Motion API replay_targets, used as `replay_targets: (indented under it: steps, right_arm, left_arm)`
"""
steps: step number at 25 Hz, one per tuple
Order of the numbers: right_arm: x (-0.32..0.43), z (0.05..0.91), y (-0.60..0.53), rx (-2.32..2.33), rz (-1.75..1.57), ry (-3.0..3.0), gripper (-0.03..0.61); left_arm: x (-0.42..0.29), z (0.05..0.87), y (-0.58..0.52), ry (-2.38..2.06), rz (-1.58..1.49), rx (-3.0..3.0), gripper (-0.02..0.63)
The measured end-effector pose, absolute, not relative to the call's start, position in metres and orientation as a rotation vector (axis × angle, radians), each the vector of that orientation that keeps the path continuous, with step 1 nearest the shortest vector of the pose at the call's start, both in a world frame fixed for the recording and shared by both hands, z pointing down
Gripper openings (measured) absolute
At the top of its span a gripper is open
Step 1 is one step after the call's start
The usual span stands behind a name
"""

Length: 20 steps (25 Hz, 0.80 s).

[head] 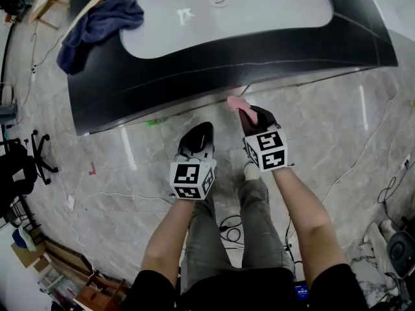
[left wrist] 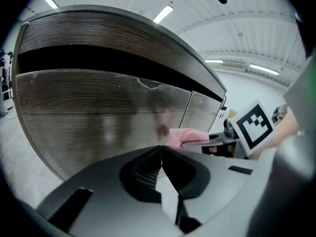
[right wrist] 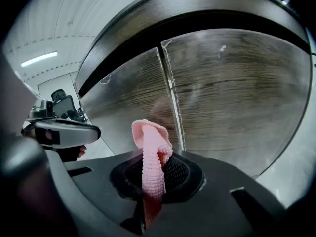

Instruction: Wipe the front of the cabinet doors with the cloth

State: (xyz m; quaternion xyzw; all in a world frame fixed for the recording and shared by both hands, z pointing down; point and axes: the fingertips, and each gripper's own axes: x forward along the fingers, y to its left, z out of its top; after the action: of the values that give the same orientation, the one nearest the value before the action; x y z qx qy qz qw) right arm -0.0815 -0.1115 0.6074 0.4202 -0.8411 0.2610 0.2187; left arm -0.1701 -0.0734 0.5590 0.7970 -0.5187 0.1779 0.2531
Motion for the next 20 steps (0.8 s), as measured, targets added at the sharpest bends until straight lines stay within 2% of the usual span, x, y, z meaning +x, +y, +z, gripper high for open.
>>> replay_targets:
  steps: [20]
  right_arm:
    - [-0.044, 0.533, -0.045, 1.116, 0.784, -2.409, 0.041]
  left_arm:
    - [-0.147, 0.489, -0.036, -1.533, 0.430, 2.142, 0.009]
